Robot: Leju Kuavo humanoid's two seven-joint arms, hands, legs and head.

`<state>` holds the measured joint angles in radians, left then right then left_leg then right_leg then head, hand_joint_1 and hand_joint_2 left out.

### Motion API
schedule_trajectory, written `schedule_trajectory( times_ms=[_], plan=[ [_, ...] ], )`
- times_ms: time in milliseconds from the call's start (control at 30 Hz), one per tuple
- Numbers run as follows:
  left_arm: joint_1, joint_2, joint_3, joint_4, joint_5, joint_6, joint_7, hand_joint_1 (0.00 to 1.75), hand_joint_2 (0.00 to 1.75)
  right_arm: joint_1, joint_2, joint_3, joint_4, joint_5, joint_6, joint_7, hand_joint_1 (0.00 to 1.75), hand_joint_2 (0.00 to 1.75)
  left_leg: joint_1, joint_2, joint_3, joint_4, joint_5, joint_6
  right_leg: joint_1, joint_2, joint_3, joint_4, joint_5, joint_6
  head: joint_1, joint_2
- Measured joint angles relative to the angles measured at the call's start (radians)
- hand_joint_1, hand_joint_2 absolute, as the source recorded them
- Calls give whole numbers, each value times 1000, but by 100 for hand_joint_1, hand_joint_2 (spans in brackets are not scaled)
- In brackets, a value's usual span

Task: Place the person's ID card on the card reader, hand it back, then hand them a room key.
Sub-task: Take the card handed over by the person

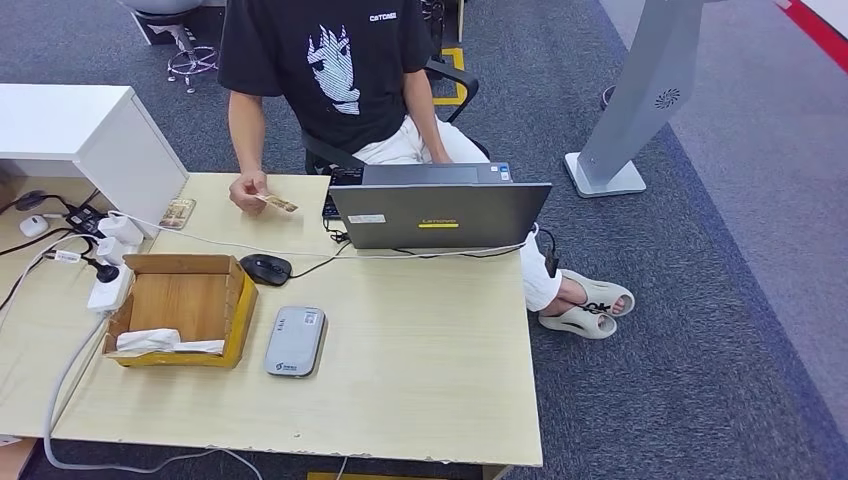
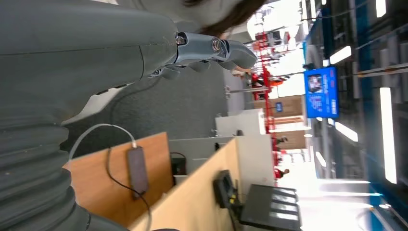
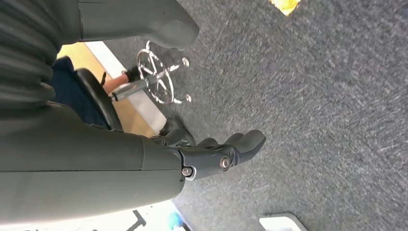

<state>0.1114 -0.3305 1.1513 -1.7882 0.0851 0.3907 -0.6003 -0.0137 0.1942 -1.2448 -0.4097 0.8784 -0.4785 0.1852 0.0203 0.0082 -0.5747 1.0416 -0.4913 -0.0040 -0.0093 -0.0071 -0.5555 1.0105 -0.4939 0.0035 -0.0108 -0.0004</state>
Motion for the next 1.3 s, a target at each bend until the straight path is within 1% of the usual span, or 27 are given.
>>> schedule_trajectory(
  times_ms=[133,333,833,900,933,1000,1033,1067,1100,1167,1200,1233,1300],
  plan=[
    [-22,-4,52,59,6,-2,6,0,175,-8,0,-15,0,0,0,-1,0,175,0,0,0,0,0,0,0,0,0,0,0,0,0,0],
    [-40,-9,88,91,-11,-17,6,0,175,-15,-4,-29,6,0,-3,-21,0,175,0,0,0,0,0,0,0,0,0,0,0,0,0,0],
    [-51,-10,107,111,-15,-23,6,0,175,-20,-11,-44,15,1,-3,-30,0,175,0,0,0,0,0,0,0,0,0,0,0,0,0,0],
    [-51,-10,108,115,-30,-17,21,0,175,-20,-11,-44,15,2,-3,-30,0,175,0,0,0,0,0,0,0,0,0,0,0,0,0,0],
    [-52,-10,108,133,-69,-1,61,0,175,-20,-12,-45,16,6,-3,-32,0,175,-1,0,0,0,0,0,0,0,0,0,0,0,0,0],
    [-60,-3,111,216,-191,45,193,0,175,-20,-14,-45,21,17,-3,-36,0,175,-1,0,0,0,0,0,-1,0,0,0,0,0,-1,0],
    [-68,6,116,286,-239,68,254,0,175,-21,-15,-45,24,23,-3,-39,0,175,-2,0,0,0,0,0,-2,0,0,0,0,0,-2,0],
    [-79,20,124,368,-255,83,274,0,175,-21,-16,-45,27,27,-3,-42,0,175,-1,0,0,0,0,0,-2,0,0,0,0,0,-2,0],
    [-89,36,134,456,-250,90,252,0,175,-21,-17,-45,30,30,-4,-46,0,175,-1,0,1,0,0,0,-2,0,0,0,0,0,-2,0],
    [-104,64,151,616,-233,98,145,0,175,-21,-19,-46,34,36,-4,-53,0,175,0,0,0,0,0,0,-1,0,0,0,0,0,-2,0],
    [-109,76,155,674,-233,98,100,0,175,-21,-20,-48,35,39,-3,-55,0,175,0,-1,0,0,0,0,0,0,0,0,0,0,-1,0],
    [-114,85,159,719,-237,98,75,0,175,-21,-21,-49,36,41,-3,-56,0,175,0,-1,0,0,0,0,0,0,0,0,0,0,-1,0],
    [-124,100,165,792,-245,97,65,0,175,-21,-21,-52,37,46,-3,-57,0,175,-1,-1,0,0,0,0,-1,-1,0,0,0,0,-2,0]
  ],
)
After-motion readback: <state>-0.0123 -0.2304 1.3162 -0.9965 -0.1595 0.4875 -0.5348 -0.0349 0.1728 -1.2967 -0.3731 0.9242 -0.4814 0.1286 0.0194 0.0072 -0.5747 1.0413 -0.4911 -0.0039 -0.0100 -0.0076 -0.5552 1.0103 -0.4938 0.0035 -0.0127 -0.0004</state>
